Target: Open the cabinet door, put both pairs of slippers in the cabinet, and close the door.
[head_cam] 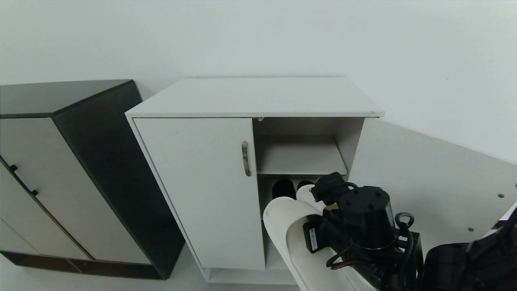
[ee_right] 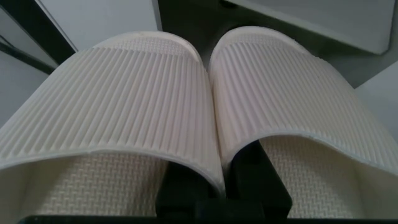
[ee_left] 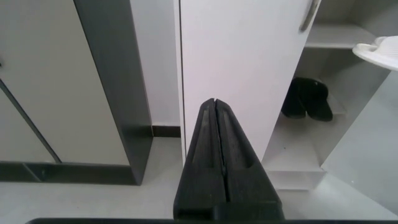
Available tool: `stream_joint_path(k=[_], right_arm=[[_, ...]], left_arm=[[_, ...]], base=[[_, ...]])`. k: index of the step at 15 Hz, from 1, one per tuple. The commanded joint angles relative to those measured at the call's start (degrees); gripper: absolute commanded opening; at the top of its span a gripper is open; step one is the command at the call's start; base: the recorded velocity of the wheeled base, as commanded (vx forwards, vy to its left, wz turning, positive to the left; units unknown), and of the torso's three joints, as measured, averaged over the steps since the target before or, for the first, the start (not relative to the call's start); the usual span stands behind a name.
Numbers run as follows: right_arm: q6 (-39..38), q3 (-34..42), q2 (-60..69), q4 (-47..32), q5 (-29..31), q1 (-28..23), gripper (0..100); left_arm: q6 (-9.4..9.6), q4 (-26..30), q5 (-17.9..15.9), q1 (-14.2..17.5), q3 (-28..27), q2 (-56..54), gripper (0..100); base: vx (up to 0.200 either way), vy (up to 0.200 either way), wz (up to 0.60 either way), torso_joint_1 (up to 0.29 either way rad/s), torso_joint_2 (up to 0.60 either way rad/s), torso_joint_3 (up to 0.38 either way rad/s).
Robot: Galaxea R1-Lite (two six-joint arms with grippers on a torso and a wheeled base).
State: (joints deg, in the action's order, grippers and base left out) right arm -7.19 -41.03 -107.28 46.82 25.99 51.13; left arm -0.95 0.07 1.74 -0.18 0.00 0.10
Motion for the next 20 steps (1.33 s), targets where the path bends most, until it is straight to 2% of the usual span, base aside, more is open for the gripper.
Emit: stream_joint_path(k=[1, 7, 12, 17, 18, 19, 20], right_arm=[[-0.01, -0.01, 0.05, 0.02, -0.06, 0.03, 0], [0.16, 0.34, 0.05, 0.11, 0.03, 0.11, 0], [1.92, 1.31, -0.3, 3.27, -0.15, 0.03, 0], [4.56, -0.01, -2.32, 6.61, 1.08, -0.24, 0], [4.91, -3.26, -2.41, 4.77, 5.47, 1.08, 0], [4.91, -5.46, -1.62, -1.03, 9.78, 1.96, 0], [4.03, -9.59, -0.13, -7.89, 11.45, 2.4, 0]], left_arm=[[-0.02, 0.01, 0.01, 0.01, 0.0, -0.01, 0], [-0.02, 0.01, 0.01, 0.01, 0.0, -0.01, 0], [-0.02, 0.01, 0.01, 0.01, 0.0, -0.01, 0], [0.16, 0.01, 0.19, 0.01, 0.0, -0.01, 0], [0.42, 0.01, 0.19, 0.01, 0.0, -0.01, 0], [0.42, 0.01, 0.19, 0.01, 0.0, -0.01, 0], [0.69, 0.01, 0.1, 0.01, 0.0, -0.01, 0]], base=[[0.0, 0.0, 0.0, -0.1, 0.47, 0.33], [0.0, 0.0, 0.0, -0.109, 0.46, 0.345], [0.0, 0.0, 0.0, -0.04, 0.41, 0.369], [0.0, 0.0, 0.0, -0.003, 0.07, 0.061], [0.0, 0.0, 0.0, 0.0, 0.0, 0.0], [0.0, 0.0, 0.0, 0.0, 0.0, 0.0], [0.0, 0.0, 0.0, 0.0, 0.0, 0.0]])
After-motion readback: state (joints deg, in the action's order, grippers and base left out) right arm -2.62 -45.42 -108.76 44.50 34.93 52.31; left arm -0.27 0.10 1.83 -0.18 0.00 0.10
